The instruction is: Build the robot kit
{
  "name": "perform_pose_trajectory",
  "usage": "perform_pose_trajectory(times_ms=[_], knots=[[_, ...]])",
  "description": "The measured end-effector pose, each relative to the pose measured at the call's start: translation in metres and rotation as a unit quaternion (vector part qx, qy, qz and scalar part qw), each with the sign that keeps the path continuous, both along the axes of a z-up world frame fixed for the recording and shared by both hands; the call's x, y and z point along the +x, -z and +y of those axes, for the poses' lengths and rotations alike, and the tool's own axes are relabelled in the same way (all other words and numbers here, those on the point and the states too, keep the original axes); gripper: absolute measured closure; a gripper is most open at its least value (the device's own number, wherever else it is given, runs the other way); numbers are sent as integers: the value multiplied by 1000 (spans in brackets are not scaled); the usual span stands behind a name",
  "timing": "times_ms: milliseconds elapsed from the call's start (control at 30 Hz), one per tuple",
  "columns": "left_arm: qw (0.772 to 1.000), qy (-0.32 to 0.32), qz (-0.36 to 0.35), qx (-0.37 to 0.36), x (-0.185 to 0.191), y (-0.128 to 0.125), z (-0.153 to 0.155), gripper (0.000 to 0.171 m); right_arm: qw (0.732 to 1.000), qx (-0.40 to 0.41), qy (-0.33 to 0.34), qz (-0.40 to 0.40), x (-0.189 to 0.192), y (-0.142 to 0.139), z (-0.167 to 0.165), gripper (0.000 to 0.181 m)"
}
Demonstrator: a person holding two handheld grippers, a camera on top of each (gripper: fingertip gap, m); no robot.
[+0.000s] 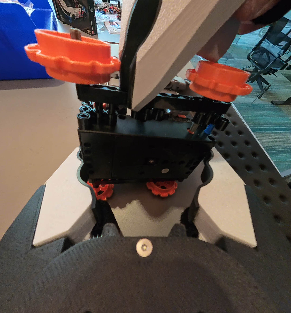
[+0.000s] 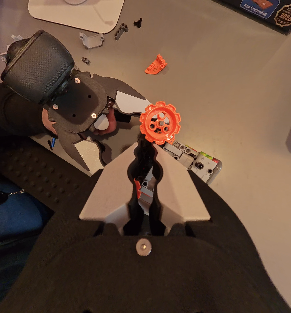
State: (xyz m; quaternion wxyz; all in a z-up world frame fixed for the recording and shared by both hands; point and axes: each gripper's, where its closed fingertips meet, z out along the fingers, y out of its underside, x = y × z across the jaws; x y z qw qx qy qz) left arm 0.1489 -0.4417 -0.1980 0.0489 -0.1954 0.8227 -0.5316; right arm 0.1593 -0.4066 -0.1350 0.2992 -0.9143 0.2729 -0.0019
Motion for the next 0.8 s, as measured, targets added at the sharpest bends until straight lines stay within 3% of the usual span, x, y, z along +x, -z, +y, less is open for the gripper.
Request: perform_pose_trajectory(times_ms=[400,800], knots=[[1000,-1,-2,1,1,0,0,36,999,26,3,30,1,0,0,174],[1000,-1,-2,1,1,0,0,36,999,-26,-22,12,2,2,0,176]])
